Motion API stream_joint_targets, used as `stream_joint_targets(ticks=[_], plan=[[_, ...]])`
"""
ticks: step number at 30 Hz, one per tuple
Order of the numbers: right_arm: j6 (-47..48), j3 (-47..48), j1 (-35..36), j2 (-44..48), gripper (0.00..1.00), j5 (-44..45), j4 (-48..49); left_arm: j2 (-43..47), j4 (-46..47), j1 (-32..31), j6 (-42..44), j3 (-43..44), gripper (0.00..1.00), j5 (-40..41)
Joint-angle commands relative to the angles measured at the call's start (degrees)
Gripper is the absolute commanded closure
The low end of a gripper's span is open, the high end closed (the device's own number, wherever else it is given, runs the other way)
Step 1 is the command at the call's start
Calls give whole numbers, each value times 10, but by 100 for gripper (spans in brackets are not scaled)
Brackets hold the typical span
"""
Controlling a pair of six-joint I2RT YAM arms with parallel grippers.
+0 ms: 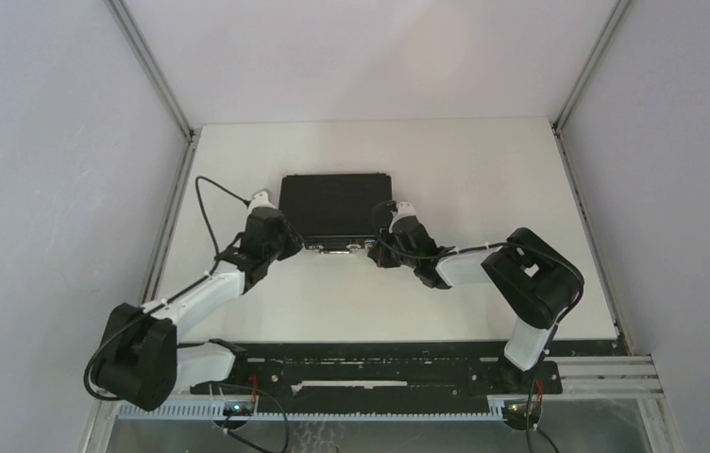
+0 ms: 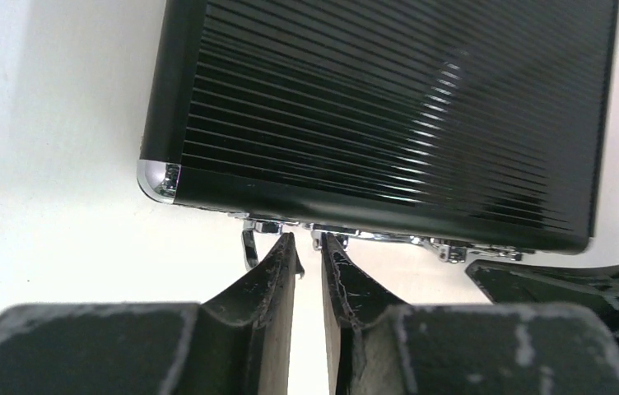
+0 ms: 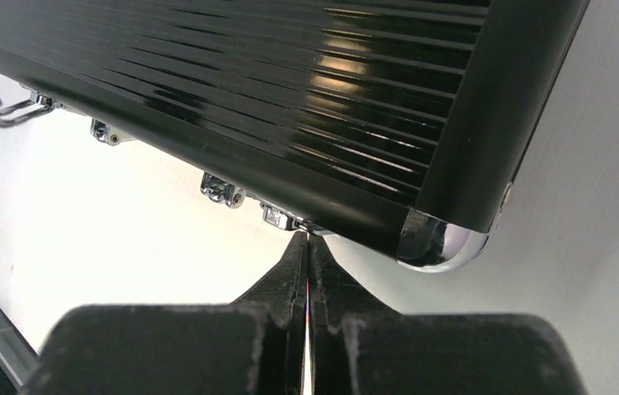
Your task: Pack up texas hold em set
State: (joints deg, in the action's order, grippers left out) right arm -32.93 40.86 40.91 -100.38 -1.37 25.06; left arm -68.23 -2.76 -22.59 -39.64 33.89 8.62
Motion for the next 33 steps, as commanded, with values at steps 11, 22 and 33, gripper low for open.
stream_joint_targets(ticks=[11, 22, 33], plan=[[-16, -3, -6, -25, 100, -21, 46, -2, 37, -3, -21, -84, 78, 7], [-15, -5, -4, -21, 100, -41, 45, -38, 78, -3, -22, -57, 79, 0], [83, -86, 27, 191, 38, 21, -10, 175, 35, -9, 8, -120, 3, 14]])
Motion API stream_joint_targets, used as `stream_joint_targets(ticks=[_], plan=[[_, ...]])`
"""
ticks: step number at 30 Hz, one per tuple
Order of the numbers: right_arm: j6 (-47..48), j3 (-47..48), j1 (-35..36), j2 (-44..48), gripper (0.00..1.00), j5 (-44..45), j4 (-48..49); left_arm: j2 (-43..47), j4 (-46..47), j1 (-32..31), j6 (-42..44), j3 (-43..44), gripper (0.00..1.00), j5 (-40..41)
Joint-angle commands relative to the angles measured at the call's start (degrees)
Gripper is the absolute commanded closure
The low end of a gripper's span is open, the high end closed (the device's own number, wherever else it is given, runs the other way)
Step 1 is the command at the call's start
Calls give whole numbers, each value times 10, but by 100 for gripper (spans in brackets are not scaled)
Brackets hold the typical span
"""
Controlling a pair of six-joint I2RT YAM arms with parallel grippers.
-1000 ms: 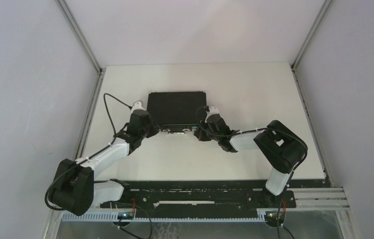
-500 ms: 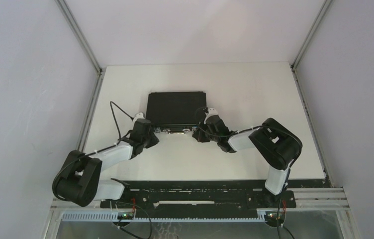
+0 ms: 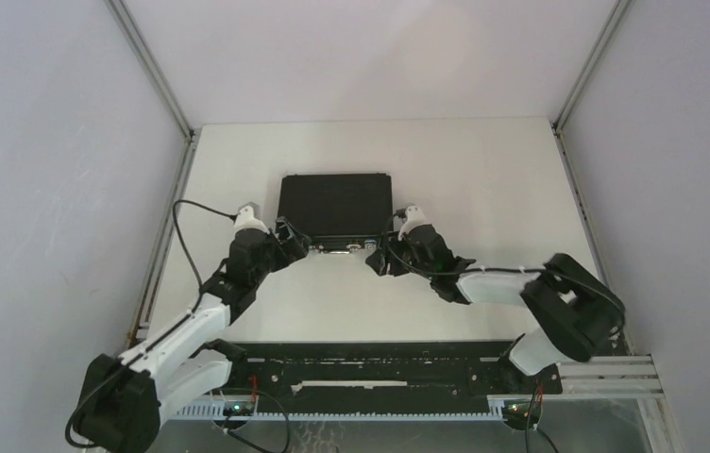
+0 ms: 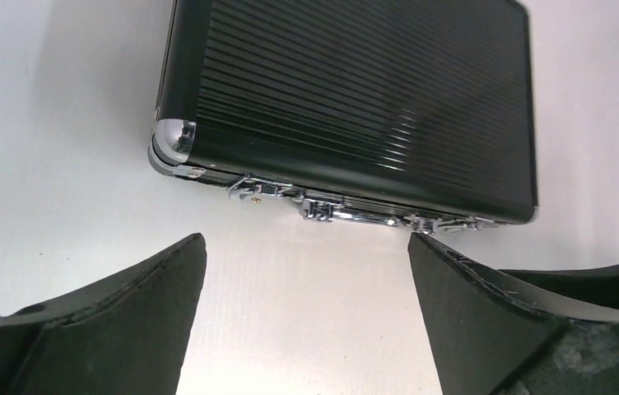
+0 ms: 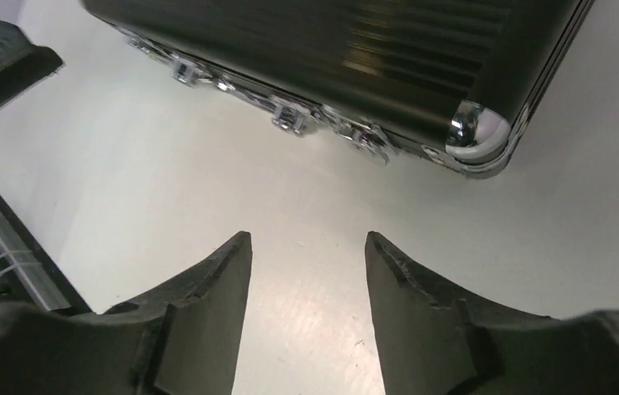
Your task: Pack up texas hold em set
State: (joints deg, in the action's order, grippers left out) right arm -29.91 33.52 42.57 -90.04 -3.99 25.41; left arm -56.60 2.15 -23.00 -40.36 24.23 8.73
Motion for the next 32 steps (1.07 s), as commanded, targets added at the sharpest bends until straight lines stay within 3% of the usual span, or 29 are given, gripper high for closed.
stream_joint_targets(ticks=[1, 8, 19, 24, 32], plan=[[63, -20, 12, 114, 35, 68, -29, 77, -20, -5, 29, -25, 2, 19], [115, -59, 11, 306, 26, 186, -122, 150, -40, -4, 44, -34, 0, 54], [115, -160, 6, 624, 26, 300, -283, 207, -27, -5, 61, -74, 0, 54], [92, -193, 2, 687, 26, 312, -321, 215, -29, -5, 57, -79, 0, 50], [83, -200, 1, 706, 26, 310, -342, 215, -29, -4, 54, -79, 0, 46]])
